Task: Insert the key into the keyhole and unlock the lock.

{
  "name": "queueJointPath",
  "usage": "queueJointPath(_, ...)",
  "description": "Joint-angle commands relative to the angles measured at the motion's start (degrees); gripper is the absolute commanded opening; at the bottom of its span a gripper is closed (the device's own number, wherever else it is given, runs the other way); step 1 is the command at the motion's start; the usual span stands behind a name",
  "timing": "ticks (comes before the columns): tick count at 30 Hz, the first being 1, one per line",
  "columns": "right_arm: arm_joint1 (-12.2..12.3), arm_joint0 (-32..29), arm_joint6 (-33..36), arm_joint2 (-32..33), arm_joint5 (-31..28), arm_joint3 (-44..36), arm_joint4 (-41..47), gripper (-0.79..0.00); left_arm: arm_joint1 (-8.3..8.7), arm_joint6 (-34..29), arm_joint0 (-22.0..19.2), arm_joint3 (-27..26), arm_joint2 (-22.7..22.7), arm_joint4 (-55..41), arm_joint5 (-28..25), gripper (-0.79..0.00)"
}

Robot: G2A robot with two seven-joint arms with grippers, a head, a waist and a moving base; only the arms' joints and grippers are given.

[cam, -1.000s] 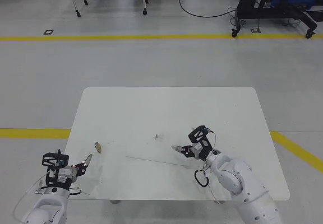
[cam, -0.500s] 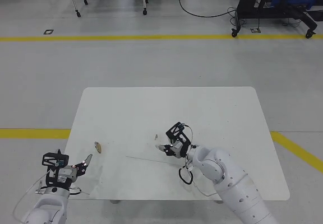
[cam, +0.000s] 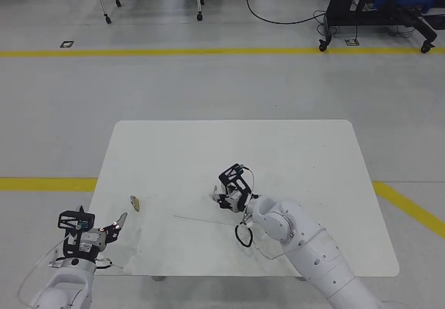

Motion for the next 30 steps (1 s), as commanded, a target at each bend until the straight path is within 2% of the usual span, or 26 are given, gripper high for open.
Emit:
queueJointPath(1,-0.44,1.01,-0.26,-0.63,-0.09,1.65,0.64,-0.449,0.00,0.00,0.00,0.00,0.00,0.00,0.00,0.000)
queueJointPath(12,-2.37,3.98,-1.07,-3.46,-0.19,6.96,1.72,-0.477,0.00,0.00,0.00,0.00,0.00,0.00,0.00,0.000)
queueJointPath(15,-2.78,4.56,-1.27,-3.92,-0.25,7.95,1.83,-0.508,0.00,0.00,0.00,0.00,0.00,0.00,0.00,0.000)
queueJointPath(17,-2.99,4.83,-1.45,-4.07,-0.22,8.48,1.79,-0.566,0.00,0.00,0.00,0.00,0.00,0.00,0.00,0.000)
queueJointPath(19,-3.14,5.03,-1.65,-4.08,-0.19,8.92,1.78,-0.739,0.00,0.00,0.00,0.00,0.00,0.00,0.00,0.000)
queueJointPath(20,-3.20,5.10,-1.72,-4.05,-0.20,9.09,1.77,-0.785,0.00,0.00,0.00,0.00,0.00,0.00,0.00,0.000)
queueJointPath(25,-3.35,5.34,-2.23,-3.44,-0.42,9.84,2.01,-0.785,0.00,0.00,0.00,0.00,0.00,0.00,0.00,0.000)
queueJointPath(30,-2.49,3.53,-6.75,-1.18,-3.88,7.92,0.55,-0.785,0.00,0.00,0.00,0.00,0.00,0.00,0.00,0.000)
